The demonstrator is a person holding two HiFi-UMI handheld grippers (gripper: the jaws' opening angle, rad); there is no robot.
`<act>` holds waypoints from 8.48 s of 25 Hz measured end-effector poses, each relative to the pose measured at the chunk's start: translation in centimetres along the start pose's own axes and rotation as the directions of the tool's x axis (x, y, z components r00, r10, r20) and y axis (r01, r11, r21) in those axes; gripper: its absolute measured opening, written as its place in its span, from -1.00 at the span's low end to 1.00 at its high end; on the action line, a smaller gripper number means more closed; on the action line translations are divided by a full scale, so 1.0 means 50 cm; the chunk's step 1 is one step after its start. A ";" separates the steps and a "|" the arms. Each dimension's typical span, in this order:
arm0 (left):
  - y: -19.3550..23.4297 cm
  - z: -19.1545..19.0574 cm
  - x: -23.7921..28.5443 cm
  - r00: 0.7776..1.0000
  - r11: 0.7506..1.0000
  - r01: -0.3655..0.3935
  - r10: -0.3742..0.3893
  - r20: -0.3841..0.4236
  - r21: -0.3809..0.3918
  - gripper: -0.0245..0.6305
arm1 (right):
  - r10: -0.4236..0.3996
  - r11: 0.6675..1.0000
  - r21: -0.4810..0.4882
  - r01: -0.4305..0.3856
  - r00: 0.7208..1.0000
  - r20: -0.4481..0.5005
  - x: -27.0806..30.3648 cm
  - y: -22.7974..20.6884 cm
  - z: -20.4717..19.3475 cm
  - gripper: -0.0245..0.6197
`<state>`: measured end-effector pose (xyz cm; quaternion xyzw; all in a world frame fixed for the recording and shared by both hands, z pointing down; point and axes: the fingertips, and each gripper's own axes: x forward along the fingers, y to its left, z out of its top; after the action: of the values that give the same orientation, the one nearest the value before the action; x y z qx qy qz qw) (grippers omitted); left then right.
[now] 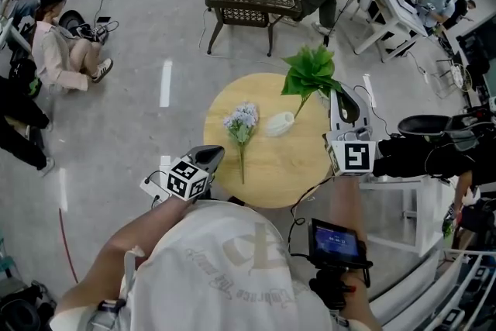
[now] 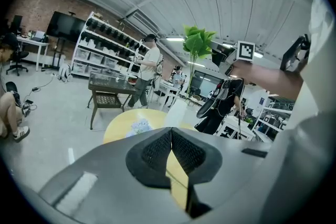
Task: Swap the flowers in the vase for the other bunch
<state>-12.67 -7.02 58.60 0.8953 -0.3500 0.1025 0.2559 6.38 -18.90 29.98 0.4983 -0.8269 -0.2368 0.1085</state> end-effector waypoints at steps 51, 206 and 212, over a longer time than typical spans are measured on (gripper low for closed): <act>-0.180 -0.031 0.138 0.978 0.981 0.170 -0.156 -0.137 0.096 -0.91 | -0.073 0.968 0.168 0.186 0.849 -0.523 -0.387 0.035 -0.423 -0.90; 0.165 -0.110 0.227 0.920 0.884 -0.366 0.295 -0.260 -0.291 0.06 | 0.334 0.738 0.673 0.054 0.837 -0.434 -0.322 0.219 -0.569 -0.90; 0.188 -0.125 0.262 0.904 0.869 -0.391 0.300 -0.305 -0.302 0.07 | 0.329 0.734 0.675 0.074 0.830 -0.449 -0.339 0.212 -0.579 -0.90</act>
<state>-9.46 -17.11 72.32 0.7360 -0.4835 0.1928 0.4327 18.36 -8.12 61.25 0.4884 -0.8237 0.2338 0.1685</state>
